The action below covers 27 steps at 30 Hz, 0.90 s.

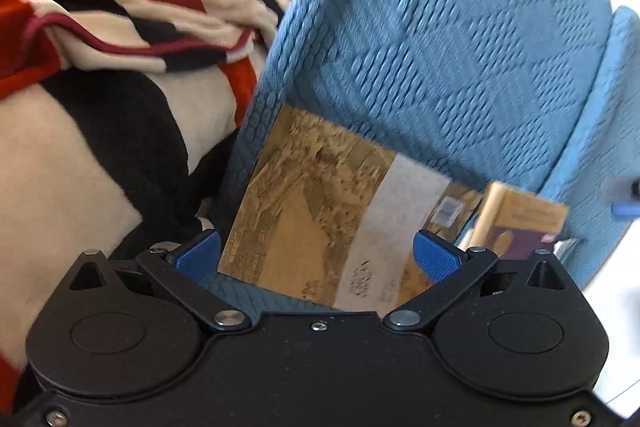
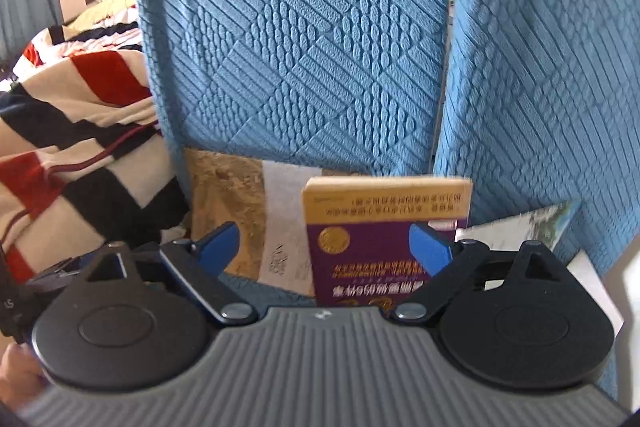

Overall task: Organize objects
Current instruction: 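Close the right gripper on the edge of the tan painted-cover book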

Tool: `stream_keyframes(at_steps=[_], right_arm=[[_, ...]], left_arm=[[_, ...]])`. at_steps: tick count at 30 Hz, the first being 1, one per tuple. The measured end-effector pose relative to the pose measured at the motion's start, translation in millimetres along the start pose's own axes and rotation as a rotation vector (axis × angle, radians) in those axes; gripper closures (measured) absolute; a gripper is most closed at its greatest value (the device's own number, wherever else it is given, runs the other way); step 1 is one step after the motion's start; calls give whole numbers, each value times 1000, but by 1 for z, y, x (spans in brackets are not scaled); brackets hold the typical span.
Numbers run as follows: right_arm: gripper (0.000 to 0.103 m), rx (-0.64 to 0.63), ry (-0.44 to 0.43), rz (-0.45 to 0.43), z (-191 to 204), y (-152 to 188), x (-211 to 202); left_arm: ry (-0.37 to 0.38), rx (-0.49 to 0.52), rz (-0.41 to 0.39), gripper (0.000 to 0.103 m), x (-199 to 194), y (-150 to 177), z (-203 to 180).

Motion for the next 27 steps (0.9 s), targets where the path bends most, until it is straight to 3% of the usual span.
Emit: stream_keyframes(at_steps=[2, 5, 8, 14, 23, 27], right_arm=[[22, 11, -6, 11, -2, -9, 10], [29, -37, -10, -8, 1, -23, 21], [30, -54, -25, -15, 2, -33, 36], [30, -14, -41, 93, -5, -34, 84], [30, -143, -96, 115, 29, -33, 120], [30, -312, -131, 125, 66, -26, 135]], left_arm=[[-11, 2, 21, 1, 13, 0, 5], [-29, -6, 42, 2, 33, -2, 11], [-28, 6, 67, 6, 52, -4, 13], [-26, 18, 117, 12, 86, -7, 22], [3, 42, 169, 25, 124, -6, 30], [-13, 103, 186, 26, 138, -2, 28]])
Point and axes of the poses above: each gripper's, at about its wrist camera, not at the fingertips, and x roughly the way its jaws point, z to its left, y to its underside, the point moved 9 cm from there along x, roughly the way its jaws point, and after that the axes turned 5 degrees about -z, right-handed, at the moved point
